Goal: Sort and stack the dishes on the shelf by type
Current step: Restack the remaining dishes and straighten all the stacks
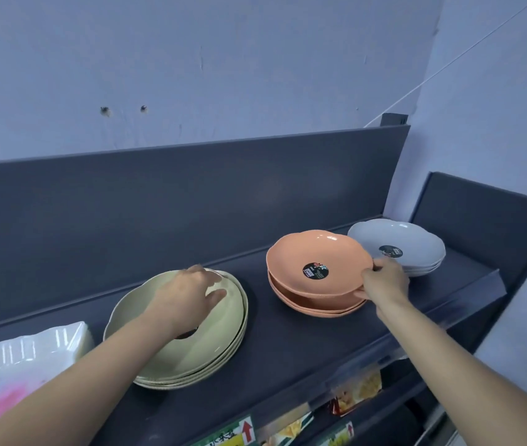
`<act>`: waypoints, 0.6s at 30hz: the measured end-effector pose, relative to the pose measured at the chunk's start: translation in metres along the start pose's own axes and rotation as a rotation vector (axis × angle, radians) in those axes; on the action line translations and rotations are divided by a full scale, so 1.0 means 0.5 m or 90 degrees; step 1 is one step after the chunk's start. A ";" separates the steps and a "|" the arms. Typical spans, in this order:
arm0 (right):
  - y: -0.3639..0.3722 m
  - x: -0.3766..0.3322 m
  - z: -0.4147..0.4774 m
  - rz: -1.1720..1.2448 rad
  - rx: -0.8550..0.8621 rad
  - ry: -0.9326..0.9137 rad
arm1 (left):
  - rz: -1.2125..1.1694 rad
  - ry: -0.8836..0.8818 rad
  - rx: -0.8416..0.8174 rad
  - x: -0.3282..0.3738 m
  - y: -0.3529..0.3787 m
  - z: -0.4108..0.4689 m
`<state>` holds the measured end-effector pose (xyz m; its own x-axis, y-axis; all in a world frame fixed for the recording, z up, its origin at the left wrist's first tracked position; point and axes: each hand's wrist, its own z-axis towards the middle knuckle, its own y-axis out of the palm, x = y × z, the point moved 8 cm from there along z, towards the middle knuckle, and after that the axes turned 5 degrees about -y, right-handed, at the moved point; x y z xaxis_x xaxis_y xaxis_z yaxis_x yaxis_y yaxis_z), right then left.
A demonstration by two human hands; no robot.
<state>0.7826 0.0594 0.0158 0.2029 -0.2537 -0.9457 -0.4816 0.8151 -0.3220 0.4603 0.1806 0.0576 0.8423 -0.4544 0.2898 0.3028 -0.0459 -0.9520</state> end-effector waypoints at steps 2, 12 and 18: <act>0.004 -0.009 0.003 -0.097 -0.006 -0.033 | -0.010 -0.003 -0.029 0.003 0.008 -0.007; -0.011 0.005 0.002 -0.300 -0.065 -0.099 | -0.030 0.028 -0.122 0.019 0.039 -0.044; -0.013 0.010 0.007 -0.326 -0.097 -0.089 | 0.008 0.078 -0.113 0.043 0.048 -0.078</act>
<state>0.7898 0.0546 0.0132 0.5497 -0.5185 -0.6550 -0.4074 0.5181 -0.7521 0.4682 0.1350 0.0372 0.7816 -0.5603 0.2743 0.2003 -0.1910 -0.9609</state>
